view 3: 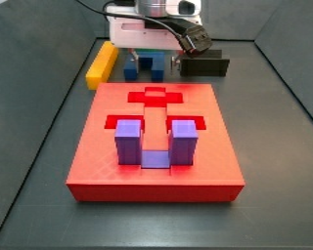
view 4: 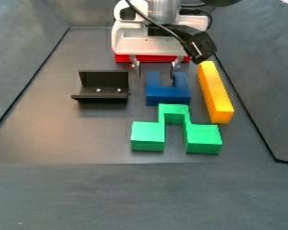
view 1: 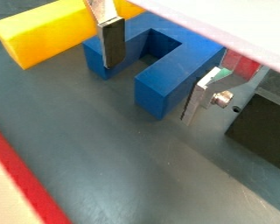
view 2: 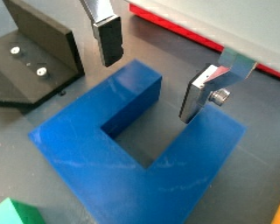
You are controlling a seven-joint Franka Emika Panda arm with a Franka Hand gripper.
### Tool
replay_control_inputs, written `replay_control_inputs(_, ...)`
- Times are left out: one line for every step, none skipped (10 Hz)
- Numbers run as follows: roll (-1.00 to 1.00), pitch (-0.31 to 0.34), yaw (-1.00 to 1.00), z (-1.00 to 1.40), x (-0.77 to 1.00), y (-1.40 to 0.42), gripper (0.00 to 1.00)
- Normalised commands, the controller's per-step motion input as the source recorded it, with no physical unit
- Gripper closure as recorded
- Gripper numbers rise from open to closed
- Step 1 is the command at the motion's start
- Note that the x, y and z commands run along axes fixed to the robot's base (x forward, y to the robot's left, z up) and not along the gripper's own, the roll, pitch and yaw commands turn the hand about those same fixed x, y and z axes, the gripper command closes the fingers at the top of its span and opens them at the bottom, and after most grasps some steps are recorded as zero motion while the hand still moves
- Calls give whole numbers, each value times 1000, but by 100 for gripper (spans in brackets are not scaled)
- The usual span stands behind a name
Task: Pick up the blue object. Move up. Place the blue object on the fixture. Regrasp the blue object. Move to above the board. Insert the blue object.
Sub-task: Pick up the blue object.
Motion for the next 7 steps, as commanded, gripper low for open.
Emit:
replay_control_inputs(0, 0, 0, -131, 0, 206, 0)
replay_control_inputs(0, 0, 0, -37, 0, 0, 0)
replay_control_inputs(14, 0, -29, -91, 0, -74, 0)
replay_control_inputs(17, 0, -31, -157, 0, -74, 0)
replay_control_inputs(19, 0, -29, -140, 0, -69, 0)
replay_control_inputs(0, 0, 0, 0, 0, 0, 0)
replay_control_inputs(0, 0, 0, 0, 0, 0, 100)
